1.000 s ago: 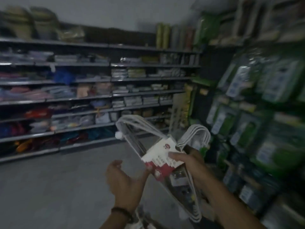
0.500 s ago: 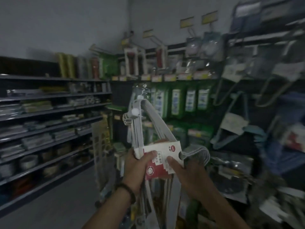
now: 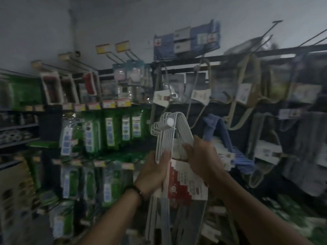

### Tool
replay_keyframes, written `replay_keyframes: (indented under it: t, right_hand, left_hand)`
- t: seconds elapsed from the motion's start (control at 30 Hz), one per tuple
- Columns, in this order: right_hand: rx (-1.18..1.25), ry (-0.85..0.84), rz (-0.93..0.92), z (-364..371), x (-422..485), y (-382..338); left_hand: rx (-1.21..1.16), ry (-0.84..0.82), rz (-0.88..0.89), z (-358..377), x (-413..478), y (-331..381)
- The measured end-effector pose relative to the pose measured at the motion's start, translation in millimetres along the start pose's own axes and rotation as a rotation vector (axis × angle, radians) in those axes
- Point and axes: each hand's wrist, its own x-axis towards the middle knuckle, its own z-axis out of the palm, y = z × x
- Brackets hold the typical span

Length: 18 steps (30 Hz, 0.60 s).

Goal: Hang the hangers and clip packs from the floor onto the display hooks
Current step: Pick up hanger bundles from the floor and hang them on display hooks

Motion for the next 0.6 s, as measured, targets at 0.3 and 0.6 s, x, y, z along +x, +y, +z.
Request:
replay_keyframes:
  t: [0.3, 0.6]
  right_hand:
    - [-0.045, -0.122, 0.132, -52.2, 22.5, 127.1]
    - [-0.32, -0.156, 0.117, -42.2, 35.7, 171.0]
  left_hand:
    - [0.042, 0.04, -0.07, 112.0, 79.2, 3.8]
    - [0.243, 0.164, 0.253, 89.7, 151.2, -32.8]
